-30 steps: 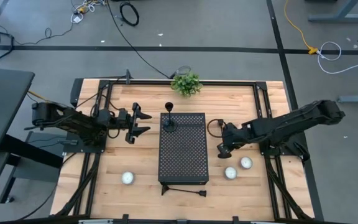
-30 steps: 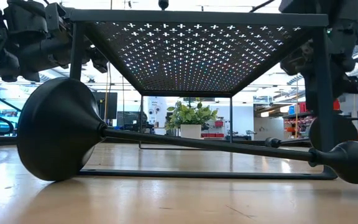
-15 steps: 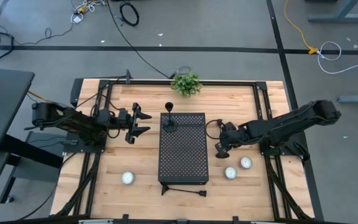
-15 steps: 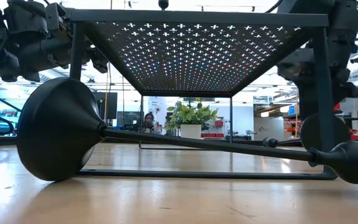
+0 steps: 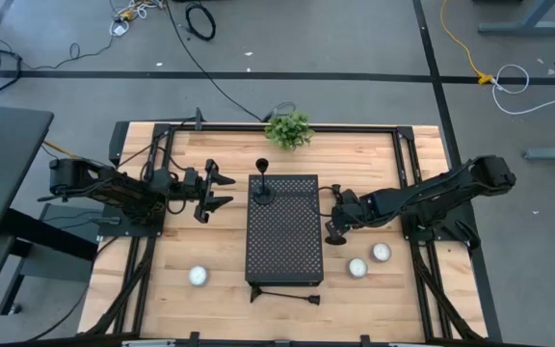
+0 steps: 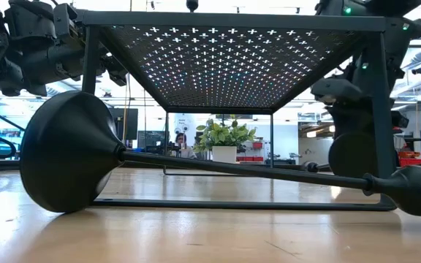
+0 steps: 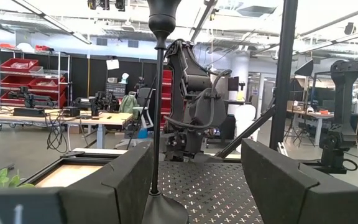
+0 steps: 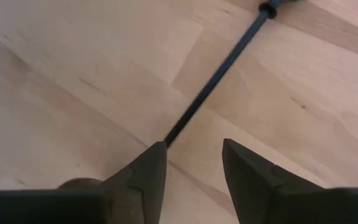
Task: Pick & Place candle stick holders
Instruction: Put the top black candle holder on the shelf aligned with the other black candle holder
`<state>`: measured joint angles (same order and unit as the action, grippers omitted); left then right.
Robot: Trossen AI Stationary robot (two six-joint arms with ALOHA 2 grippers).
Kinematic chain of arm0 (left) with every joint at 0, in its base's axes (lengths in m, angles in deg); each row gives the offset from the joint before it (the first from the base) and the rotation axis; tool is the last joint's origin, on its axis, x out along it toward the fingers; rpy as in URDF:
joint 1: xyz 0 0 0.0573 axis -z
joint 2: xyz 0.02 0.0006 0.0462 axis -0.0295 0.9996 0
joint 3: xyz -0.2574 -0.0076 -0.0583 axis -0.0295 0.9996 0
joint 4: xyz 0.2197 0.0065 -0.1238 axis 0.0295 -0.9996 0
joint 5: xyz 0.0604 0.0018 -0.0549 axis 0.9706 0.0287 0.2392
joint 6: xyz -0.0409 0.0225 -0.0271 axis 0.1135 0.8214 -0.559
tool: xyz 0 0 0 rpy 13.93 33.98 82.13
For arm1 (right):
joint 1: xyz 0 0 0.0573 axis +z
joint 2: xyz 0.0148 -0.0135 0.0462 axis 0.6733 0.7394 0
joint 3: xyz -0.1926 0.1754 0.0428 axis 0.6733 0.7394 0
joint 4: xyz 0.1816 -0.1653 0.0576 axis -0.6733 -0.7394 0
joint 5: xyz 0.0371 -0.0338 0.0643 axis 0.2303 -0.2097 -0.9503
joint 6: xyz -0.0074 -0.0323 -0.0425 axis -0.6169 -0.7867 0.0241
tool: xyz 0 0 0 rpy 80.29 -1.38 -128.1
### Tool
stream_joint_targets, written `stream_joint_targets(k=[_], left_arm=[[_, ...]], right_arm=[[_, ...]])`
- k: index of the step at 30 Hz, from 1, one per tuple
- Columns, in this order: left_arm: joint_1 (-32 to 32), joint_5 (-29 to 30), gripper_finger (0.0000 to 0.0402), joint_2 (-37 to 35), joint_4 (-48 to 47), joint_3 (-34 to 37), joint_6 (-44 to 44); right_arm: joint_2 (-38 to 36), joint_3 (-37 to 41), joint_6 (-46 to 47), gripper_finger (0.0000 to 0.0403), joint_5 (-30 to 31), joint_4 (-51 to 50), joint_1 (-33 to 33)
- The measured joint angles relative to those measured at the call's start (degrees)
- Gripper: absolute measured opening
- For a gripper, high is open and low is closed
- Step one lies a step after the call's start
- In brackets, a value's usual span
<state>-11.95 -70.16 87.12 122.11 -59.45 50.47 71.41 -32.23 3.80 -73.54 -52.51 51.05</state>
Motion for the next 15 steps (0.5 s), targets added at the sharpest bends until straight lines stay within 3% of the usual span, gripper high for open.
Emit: stream_joint_targets(k=[15], left_arm=[[0.0, 0.0, 0.0243, 0.0, -0.2, 0.0, 0.0]], right_arm=[[0.1, 0.0, -1.4, 0.0167, 0.5, 2.2, -1.3]])
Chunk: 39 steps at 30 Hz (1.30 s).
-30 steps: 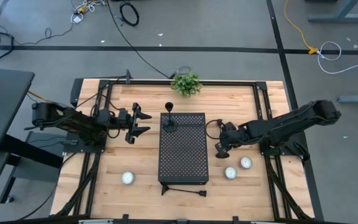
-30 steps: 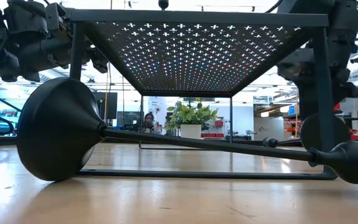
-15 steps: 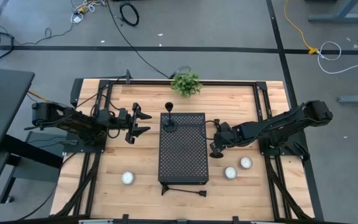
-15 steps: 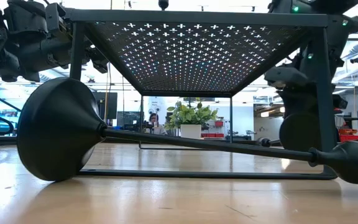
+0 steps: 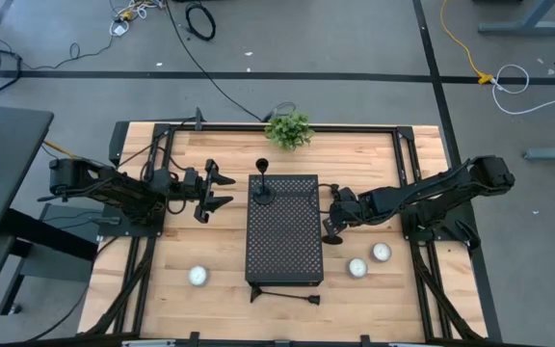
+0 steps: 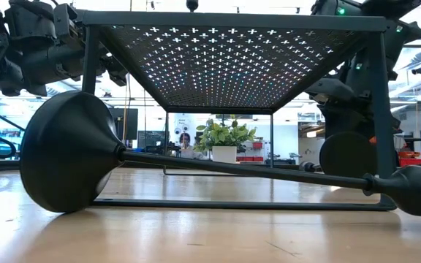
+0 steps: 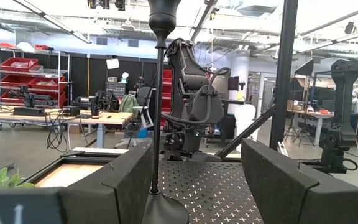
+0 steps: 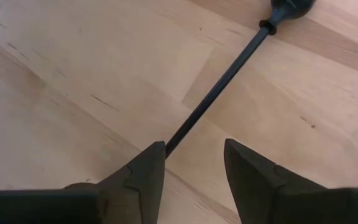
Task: Pick & Place candle stick holders
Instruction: Put the top black candle holder on the shelf aligned with the other black candle holder
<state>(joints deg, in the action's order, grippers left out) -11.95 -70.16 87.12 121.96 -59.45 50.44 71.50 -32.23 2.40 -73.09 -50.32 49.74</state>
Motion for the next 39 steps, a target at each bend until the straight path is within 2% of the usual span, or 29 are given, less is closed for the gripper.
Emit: stream_joint_targets(k=[9, 15, 21, 28, 33, 39], left_arm=[[0.0, 0.0, 0.0243, 0.0, -0.1, 0.0, 0.0], [0.0, 0.0, 0.0243, 0.0, -0.1, 0.0, 0.0], [0.0, 0.0, 0.0243, 0.0, -0.1, 0.0, 0.0], [0.0, 0.0, 0.0243, 0.0, -0.1, 0.0, 0.0], [0.0, 0.0, 0.0243, 0.0, 0.0, 0.0, 0.0], [0.0, 0.0, 0.0243, 0.0, 0.0, 0.0, 0.0]], right_arm=[[0.0, 0.0, 0.8, 0.0167, 0.0, -0.5, 0.0], [0.0, 0.2, 3.6, 0.0167, 1.7, -5.3, 0.0], [0.0, 3.2, 4.7, 0.0167, 2.1, 1.7, -0.1], [-0.1, 8.4, 7.2, 0.0156, 2.1, 2.6, -0.7], [-0.3, 9.8, 6.8, 0.0114, 2.7, 3.1, -0.7], [-0.2, 9.9, 3.6, 0.0013, 2.6, 3.0, -1.4]])
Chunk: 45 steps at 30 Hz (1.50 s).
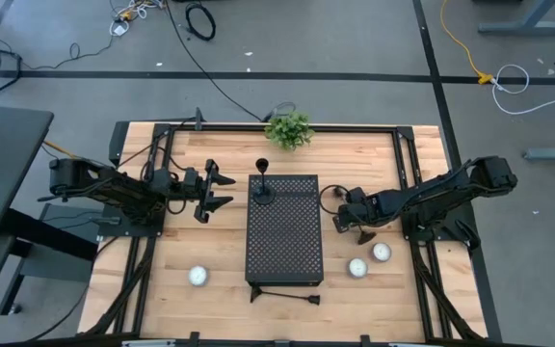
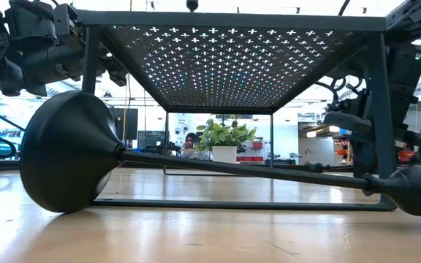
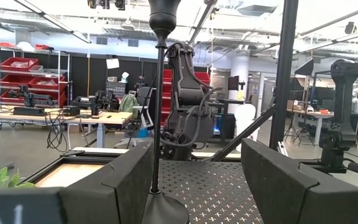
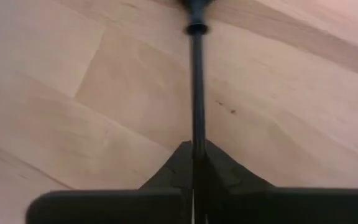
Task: Pick & Place candle stick holders
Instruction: Put the top black candle holder on the shelf aligned with the other black candle holder
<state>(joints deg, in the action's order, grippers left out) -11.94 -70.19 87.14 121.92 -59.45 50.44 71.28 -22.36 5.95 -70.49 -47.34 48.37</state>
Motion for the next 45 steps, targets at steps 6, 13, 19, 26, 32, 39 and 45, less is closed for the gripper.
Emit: stream_joint_targets(k=[6, 13, 19, 26, 32, 39, 45], left_arm=[[0.0, -1.4, 0.0243, 0.0, 0.0, 0.0, -1.5], [0.1, -4.3, 0.0243, 0.0, 0.2, 0.0, -1.6], [3.7, -8.5, 0.0243, 0.0, 0.5, 0.0, -2.2], [12.9, -6.2, 0.0243, 0.0, -0.4, -4.4, 0.1], [19.3, -2.5, 0.0243, 0.0, -9.8, -12.1, 1.0], [22.6, 2.4, 0.0243, 0.0, -19.0, -19.8, 4.9], [23.5, 3.1, 0.0243, 0.0, -20.4, -22.9, 5.6]], right_arm=[[-2.1, 0.2, -2.6, 0.0006, 0.4, 0.0, -1.5], [-13.4, -2.4, -7.9, 0.0004, 5.1, -3.9, -1.6], [-24.0, -7.6, -14.9, 0.0002, 12.0, -0.1, 3.2], [-25.3, -10.4, -32.6, 0.0001, 17.5, 24.1, 15.1], [-18.2, -10.4, -47.9, 0.0001, 19.8, 45.4, 23.5], [-7.5, -11.9, -63.6, 0.0001, 19.4, 68.4, 26.2], [1.8, -20.0, -70.1, 0.0001, 13.8, 69.8, 24.6]])
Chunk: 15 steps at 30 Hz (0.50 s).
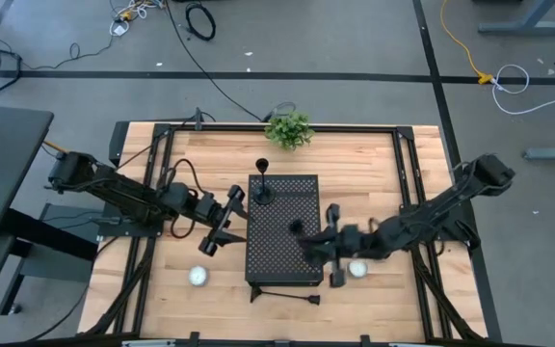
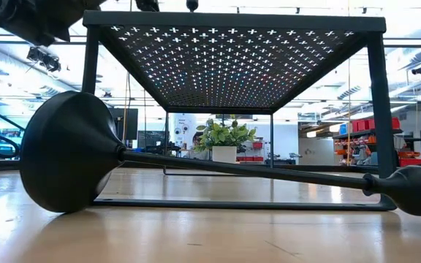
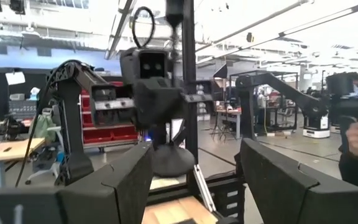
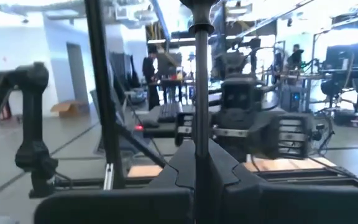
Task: Pick & Place candle stick holders
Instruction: Put the top black candle holder on the shelf aligned with the other black candle holder
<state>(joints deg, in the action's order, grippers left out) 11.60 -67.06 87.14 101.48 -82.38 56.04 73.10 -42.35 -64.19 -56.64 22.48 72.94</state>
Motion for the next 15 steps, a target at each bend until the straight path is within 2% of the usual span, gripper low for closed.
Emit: stream_joint_targets(k=[8, 11, 15], left_arm=[[0.1, 0.0, 0.0243, 0.0, -0.1, -0.2, -0.1], [0.7, 0.0, 0.0243, 0.0, 0.8, -0.2, 0.0], [1.4, 0.4, 0.0243, 0.0, 2.9, -0.2, 0.1]], right_arm=[[10.9, -11.2, -3.2, 0.0001, 1.5, -5.1, -3.5], [13.0, -12.2, -2.8, 0.0001, 0.8, -5.2, -5.1], [13.7, -12.2, 1.2, 0.0001, -3.0, -4.1, -7.1]])
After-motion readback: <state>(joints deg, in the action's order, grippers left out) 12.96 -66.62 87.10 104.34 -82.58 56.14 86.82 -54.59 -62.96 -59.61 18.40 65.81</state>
